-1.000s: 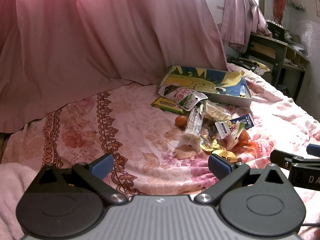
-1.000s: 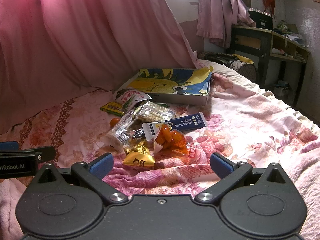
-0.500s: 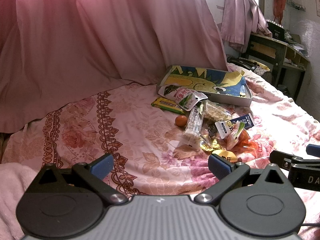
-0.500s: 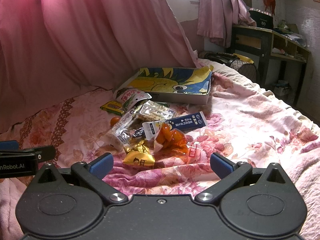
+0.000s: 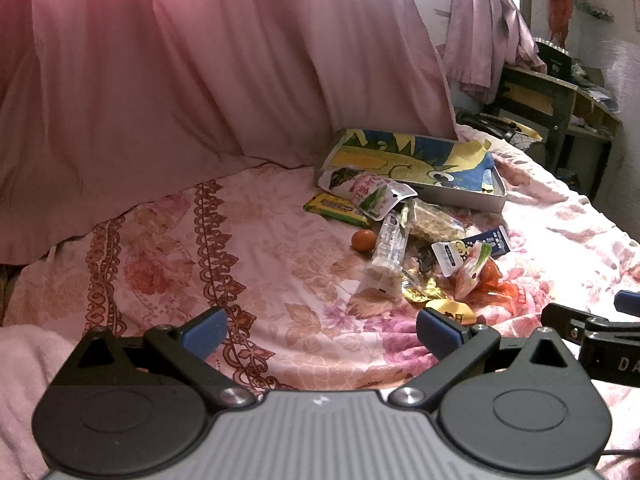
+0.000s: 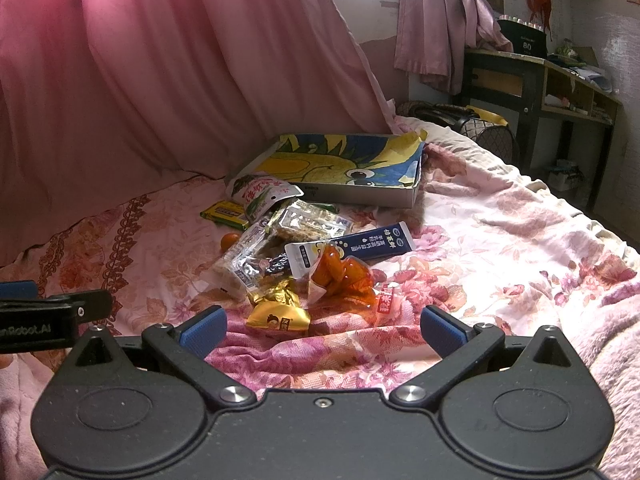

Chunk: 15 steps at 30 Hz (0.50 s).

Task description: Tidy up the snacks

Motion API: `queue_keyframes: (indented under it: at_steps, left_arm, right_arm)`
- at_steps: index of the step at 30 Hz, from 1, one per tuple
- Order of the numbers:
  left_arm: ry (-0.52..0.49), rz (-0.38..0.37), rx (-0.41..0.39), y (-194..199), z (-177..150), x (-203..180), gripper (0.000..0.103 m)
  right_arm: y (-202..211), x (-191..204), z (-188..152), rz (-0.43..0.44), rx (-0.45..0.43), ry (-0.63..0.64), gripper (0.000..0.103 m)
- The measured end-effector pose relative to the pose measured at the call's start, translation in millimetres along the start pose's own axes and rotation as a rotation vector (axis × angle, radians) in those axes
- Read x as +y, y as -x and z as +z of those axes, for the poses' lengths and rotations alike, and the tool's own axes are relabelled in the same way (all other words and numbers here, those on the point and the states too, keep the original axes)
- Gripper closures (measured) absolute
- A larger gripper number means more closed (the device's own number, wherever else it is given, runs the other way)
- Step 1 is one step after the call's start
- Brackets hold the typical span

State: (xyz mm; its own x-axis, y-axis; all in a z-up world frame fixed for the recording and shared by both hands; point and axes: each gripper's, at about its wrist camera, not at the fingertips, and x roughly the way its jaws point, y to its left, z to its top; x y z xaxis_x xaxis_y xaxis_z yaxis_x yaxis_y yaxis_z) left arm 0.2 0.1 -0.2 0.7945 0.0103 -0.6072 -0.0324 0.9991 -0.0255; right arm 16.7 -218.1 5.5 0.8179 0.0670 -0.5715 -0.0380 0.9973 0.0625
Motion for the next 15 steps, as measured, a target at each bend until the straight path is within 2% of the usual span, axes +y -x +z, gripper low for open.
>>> queue_keyframes:
  at_steps: [5,9,15]
  left_arm:
    - [0.008,-0.004,0.024,-5,3,2,0.000]
    - [0.031,-0.023,0.076,-16,8,6,0.000]
    - [0.050,-0.019,0.133,-30,15,11,0.000]
  right_arm:
    - [-1,-2,1,-0.003,0.009,-0.001,0.001]
    - [-4,-1,0,-0.004,0.023,0.001,0.001]
    - [-15,0,4,-0.007,0.090,-0.007,0.001]
